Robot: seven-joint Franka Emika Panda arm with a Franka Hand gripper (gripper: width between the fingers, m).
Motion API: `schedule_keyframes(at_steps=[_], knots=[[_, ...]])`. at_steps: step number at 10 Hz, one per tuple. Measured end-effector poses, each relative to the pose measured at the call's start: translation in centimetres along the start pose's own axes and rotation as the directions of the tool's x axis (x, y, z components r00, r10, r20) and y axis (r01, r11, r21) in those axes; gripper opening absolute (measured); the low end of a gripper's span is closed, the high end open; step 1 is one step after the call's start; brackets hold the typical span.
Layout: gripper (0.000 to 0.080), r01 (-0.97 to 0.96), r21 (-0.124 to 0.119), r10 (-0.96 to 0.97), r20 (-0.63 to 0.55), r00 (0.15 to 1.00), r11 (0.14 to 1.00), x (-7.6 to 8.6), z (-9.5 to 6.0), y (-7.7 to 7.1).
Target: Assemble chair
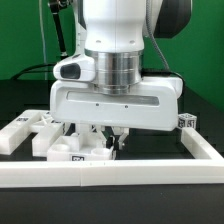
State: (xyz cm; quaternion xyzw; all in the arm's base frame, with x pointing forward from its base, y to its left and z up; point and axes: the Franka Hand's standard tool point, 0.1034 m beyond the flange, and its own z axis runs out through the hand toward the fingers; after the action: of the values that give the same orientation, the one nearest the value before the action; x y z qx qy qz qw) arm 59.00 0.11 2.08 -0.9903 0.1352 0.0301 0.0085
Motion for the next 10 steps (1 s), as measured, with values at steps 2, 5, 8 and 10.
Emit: schedule_keyframes(at_steps=[2,5,8,10], knots=[[0.0034,0.166,0.000,-0.166,0.007,0.986,0.986,-1.0,0.0,-2.2],[0.0034,0.239,0.007,-0.239,0.011,0.971,0.971,-1.8,0.2,-4.3],[0.0034,0.243,0.005,-0.243,0.007,0.970,0.970,-1.9,0.2,-4.5],[0.0034,0.287,0.004,-0.287,-0.016,0.958,0.958,-2.3,0.2,-6.7]])
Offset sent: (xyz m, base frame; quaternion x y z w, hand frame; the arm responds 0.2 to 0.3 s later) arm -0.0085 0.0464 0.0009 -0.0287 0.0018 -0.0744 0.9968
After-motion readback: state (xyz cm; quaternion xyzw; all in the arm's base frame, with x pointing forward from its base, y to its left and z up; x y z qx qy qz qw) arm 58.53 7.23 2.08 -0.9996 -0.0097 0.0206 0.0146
